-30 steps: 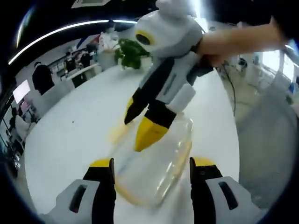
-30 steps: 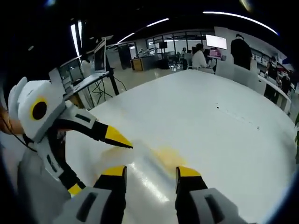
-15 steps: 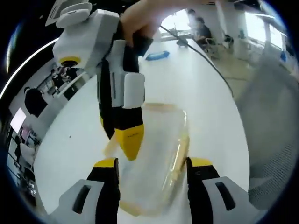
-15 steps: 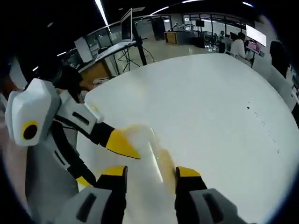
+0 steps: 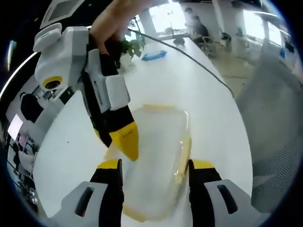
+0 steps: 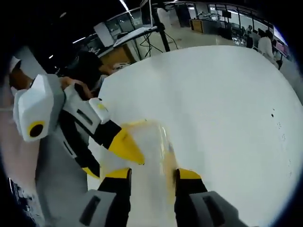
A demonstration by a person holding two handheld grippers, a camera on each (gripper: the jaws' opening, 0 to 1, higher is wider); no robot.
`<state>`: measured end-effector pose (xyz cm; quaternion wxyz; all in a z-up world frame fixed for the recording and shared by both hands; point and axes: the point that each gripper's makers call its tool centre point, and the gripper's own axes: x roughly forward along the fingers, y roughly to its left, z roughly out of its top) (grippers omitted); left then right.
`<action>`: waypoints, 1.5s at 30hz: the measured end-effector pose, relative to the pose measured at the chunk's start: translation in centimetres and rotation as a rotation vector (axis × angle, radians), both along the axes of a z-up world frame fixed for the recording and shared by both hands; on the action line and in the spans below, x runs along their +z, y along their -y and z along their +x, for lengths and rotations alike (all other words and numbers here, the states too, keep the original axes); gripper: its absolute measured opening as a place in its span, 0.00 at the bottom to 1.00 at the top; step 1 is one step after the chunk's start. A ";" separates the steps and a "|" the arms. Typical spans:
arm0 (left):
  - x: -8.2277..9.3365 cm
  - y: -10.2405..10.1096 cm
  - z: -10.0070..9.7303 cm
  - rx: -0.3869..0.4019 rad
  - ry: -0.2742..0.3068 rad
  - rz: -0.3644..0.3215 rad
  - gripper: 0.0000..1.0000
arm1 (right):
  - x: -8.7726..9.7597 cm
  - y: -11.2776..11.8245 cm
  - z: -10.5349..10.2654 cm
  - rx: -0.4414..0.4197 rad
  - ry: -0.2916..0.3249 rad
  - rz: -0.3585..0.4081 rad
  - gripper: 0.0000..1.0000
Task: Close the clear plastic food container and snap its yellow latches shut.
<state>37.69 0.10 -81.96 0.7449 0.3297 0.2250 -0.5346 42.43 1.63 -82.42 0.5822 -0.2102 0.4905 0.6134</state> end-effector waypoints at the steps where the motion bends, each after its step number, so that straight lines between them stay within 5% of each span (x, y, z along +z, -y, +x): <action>1: 0.0 0.0 0.0 0.000 0.001 0.002 0.52 | -0.1 0.0 0.0 0.006 -0.012 -0.013 0.33; 6: -0.4 0.3 -0.1 0.005 0.035 0.027 0.51 | -0.3 -0.2 -0.2 0.052 -0.050 -0.066 0.33; 8: -0.3 0.0 0.8 0.030 0.123 0.070 0.49 | -0.3 -0.2 -0.3 0.070 -0.058 -0.073 0.31; 9: -0.8 0.4 0.0 0.016 0.067 0.049 0.49 | -0.3 -1.8 -0.8 0.034 -0.087 -0.030 0.31; 10: -0.7 0.2 0.1 0.010 0.069 0.049 0.49 | -0.3 -0.8 -0.6 0.099 -0.077 -0.076 0.31; 23: -0.7 0.3 0.2 0.033 0.111 0.017 0.49 | -0.4 -0.2 -1.1 0.085 -0.038 -0.083 0.38; 35: -0.4 0.3 -0.2 -0.011 0.118 0.020 0.52 | 0.3 -0.2 -1.3 -0.123 0.147 0.003 0.44; 42: -0.4 0.4 -0.7 -0.037 0.129 0.089 0.53 | 0.6 0.0 -1.6 -0.211 0.195 0.016 0.44; 45: -0.1 0.5 -1.1 -0.024 0.086 0.055 0.52 | 0.6 -0.2 -1.5 -0.260 0.207 0.045 0.44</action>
